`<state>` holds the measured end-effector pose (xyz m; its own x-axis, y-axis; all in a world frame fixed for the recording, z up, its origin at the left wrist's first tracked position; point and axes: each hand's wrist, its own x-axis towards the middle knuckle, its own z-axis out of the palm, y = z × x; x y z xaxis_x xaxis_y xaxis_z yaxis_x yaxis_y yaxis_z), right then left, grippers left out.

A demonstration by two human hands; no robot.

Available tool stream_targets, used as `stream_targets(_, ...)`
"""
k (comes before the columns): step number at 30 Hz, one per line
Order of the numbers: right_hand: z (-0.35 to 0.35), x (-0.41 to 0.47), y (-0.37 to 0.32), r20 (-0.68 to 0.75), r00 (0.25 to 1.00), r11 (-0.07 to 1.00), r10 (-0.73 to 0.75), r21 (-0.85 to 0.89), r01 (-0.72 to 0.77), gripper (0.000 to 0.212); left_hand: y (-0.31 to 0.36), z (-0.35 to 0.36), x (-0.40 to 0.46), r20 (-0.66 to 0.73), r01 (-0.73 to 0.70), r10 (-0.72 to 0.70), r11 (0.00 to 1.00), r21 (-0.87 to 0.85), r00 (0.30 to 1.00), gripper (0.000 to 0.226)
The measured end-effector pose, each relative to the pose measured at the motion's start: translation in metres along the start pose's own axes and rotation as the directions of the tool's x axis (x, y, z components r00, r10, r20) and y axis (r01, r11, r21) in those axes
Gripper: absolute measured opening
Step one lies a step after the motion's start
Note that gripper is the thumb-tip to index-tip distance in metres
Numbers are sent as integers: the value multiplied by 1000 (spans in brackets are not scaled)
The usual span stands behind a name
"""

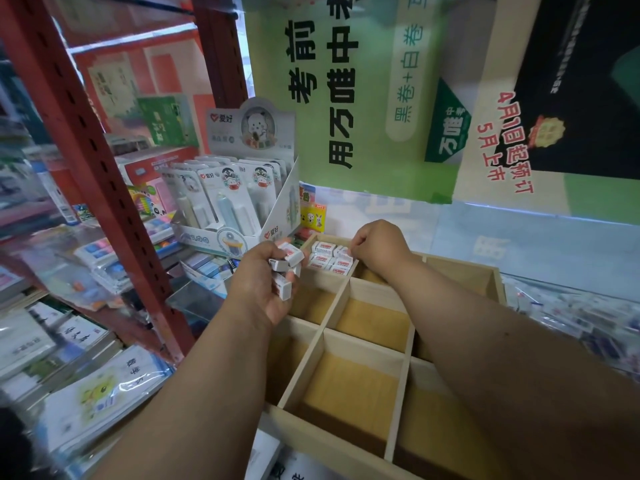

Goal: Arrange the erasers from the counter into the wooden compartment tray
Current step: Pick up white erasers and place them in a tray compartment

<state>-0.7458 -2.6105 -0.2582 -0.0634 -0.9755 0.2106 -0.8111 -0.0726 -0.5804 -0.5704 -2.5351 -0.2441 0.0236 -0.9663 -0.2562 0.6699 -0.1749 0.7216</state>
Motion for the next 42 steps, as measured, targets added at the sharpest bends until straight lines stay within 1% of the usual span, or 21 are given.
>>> stream_targets(3, 4, 4, -2, 37, 999, 998, 19, -53, -17, 22, -1, 2, -2, -20, -7, 8, 999, 40, 1000, 47)
stream_targets(5, 2, -1, -6, 81, 996, 997, 30, -77, -23, 22, -2, 2, -2, -36, -1, 3, 999, 51, 999, 40)
stream_targets(7, -1, -7, -10, 123, 992, 992, 10, -129, 6, 29, -2, 2, -3, -59, 4, 0, 998, 69, 998, 33)
stream_targets(9, -4, -11, -14, 144, 988, 986, -59, -145, 80, 27, -2, 3, -3, -79, 3, 3, 997, 83, 997, 33)
stream_targets(10, -5, -12, -18, 126, 983, 986, -134, -82, 145, 23, -3, 3, -2, -82, -1, 8, 997, 83, 997, 31)
stream_targets(11, -8, -16, -24, 108, 972, 977, -209, 54, 204, 19, -2, 5, -3, -79, -5, 11, 997, 80, 997, 28)
stream_targets(12, -11, -21, -30, 107, 958, 941, -265, 243, 233, 19, -2, 6, -3, -72, -9, 14, 997, 75, 997, 23)
stream_targets(13, -14, -28, -37, 124, 941, 877, -315, 416, 239, 21, -1, 7, -4, -62, -11, 15, 998, 67, 998, 18)
stream_targets(14, -17, -33, -43, 142, 922, 819, -361, 521, 241, 23, 0, 9, -5, -49, -11, 13, 998, 58, 999, 12)
stream_targets(15, -18, -37, -47, 155, 905, 793, -396, 554, 252, 25, 0, 10, -6, -35, -11, 13, 998, 54, 999, 9)
stream_targets(16, -16, -39, -49, 157, 897, 793, -414, 546, 271, 26, 0, 11, -7, -24, -9, 10, 998, 58, 1000, 7)
stream_targets(19, -10, -40, -53, 98, 918, 827, -385, 477, 296, 24, -1, 11, -8, 2, -10, 10, 997, 77, 1000, 11)
stream_targets(22, -12, -35, -48, 90, 939, 792, -333, 567, 226, 17, 0, 9, -6, 21, -5, 4, 999, 52, 1000, 20)
stream_targets(25, -15, -30, -42, 27, 967, 832, -252, 517, 203, 8, 1, 8, -5, -1, 11, -11, 1000, 4, 1000, 31)
stream_targets(27, -15, -33, -42, 62, 966, 821, -249, 543, 177, 7, 0, 8, -5, -2, 11, -11, 1000, 11, 1000, 34)
stream_targets(29, -12, -36, -45, 100, 955, 793, -280, 585, 171, 12, -1, 9, -7, 10, 10, -11, 999, 38, 1000, 33)
stream_targets(31, -10, -36, -47, 77, 958, 790, -275, 587, 179, 13, -1, 9, -5, 27, 9, -10, 999, 38, 1000, 33)
stream_targets(34, -8, -34, -48, 63, 968, 789, -241, 593, 158, 10, -1, 7, -4, 49, 21, -24, 998, 61, 999, 33)
stream_targets(36, -7, -32, -48, 65, 977, 810, -205, 572, 132, 12, 0, 8, -4, 58, 41, -45, 996, 77, 997, 35)
stream_targets(39, -7, -27, -42, 42, 987, 851, -157, 513, 114, 12, 0, 7, -2, 59, 69, -70, 997, 22, 996, 36)
stream_targets(42, -6, -23, -30, 9, 987, 918, -162, 368, 148, 12, 2, 1, 1, 50, 87, -84, 995, -47, 995, 32)
